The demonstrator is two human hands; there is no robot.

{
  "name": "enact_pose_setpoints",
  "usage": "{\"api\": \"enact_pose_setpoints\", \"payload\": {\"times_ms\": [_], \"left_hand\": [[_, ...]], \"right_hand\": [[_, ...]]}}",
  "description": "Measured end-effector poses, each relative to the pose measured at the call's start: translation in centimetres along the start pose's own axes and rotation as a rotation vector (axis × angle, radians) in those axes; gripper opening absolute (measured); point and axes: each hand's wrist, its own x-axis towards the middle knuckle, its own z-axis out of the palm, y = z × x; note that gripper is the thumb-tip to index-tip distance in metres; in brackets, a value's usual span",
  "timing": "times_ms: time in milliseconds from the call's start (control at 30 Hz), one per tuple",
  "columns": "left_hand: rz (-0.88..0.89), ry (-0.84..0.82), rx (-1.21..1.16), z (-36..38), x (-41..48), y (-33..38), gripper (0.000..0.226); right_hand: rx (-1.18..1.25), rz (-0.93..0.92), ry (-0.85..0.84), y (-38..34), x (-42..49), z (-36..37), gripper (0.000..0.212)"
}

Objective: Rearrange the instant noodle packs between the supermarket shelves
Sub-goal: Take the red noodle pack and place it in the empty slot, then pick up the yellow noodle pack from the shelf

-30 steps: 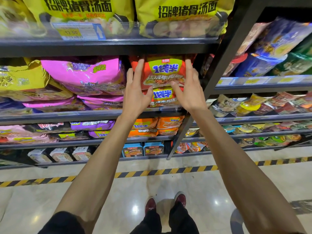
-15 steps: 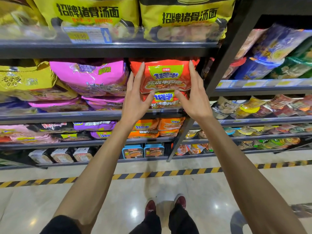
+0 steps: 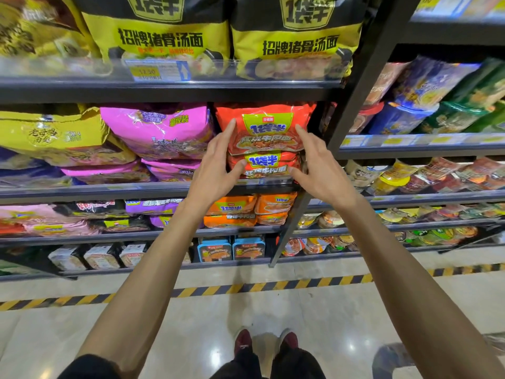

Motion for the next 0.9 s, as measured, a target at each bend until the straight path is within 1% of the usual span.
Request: {"api": "enact_pose_setpoints", "payload": {"times_ms": [67, 133, 200, 233, 333, 367, 400, 533, 600, 733, 833, 900], "left_hand": [[-0.014, -0.067, 0.068, -1.0, -0.2, 0.2, 0.074], [-0.027, -0.119, 0.195, -2.0, -0.7, 0.6, 0.062], [-0.038, -0.164, 0.338, -3.3, -1.6, 1.4, 0.059], [-0.044, -0.215, 0.406, -4.1, -2.1, 1.9, 0.057], [-0.069, -0.511, 0.652, -6.4, -3.9, 3.8, 0.058], [-0.085, -0.577, 0.717, -7.1, -4.6, 4.8, 0.060], [-0.090, -0.587, 0.751, -7.8, -5.4, 5.8, 0.059], [-0.069, -0.391, 0.771, -10.6, -8.8, 10.0, 0.057], [-0.080, -0.343, 0.803, -11.7, -10.6, 12.0, 0.058], [-0.137, -0.324, 0.852, -13.2, -14.9, 15.5, 0.051], [-0.190, -0.319, 0.922, -14.6, -18.7, 17.2, 0.053], [-0.236, -0.320, 0.922, -15.6, -21.1, 18.0, 0.054]], "right_hand": [[-0.125, 0.038, -0.136, -0.5, -0.4, -0.8, 0.078], [-0.272, 0.062, -0.332, -1.5, -1.1, -1.5, 0.072], [-0.344, 0.072, -0.450, -2.5, -2.3, -2.1, 0.072], [-0.355, 0.070, -0.467, -2.9, -2.9, -2.4, 0.073], [-0.384, 0.033, -0.461, -4.4, -4.6, -3.7, 0.067], [-0.401, 0.013, -0.458, -4.9, -5.1, -4.2, 0.063], [-0.416, -0.012, -0.455, -5.5, -5.6, -4.8, 0.060], [-0.420, -0.097, -0.432, -7.2, -8.2, -7.3, 0.057], [-0.418, -0.125, -0.421, -7.6, -9.8, -8.8, 0.055], [-0.393, -0.198, -0.416, -8.2, -12.8, -10.9, 0.058], [-0.347, -0.286, -0.414, -9.7, -14.8, -11.4, 0.063], [-0.356, -0.312, -0.446, -10.9, -16.6, -11.3, 0.065]]}}
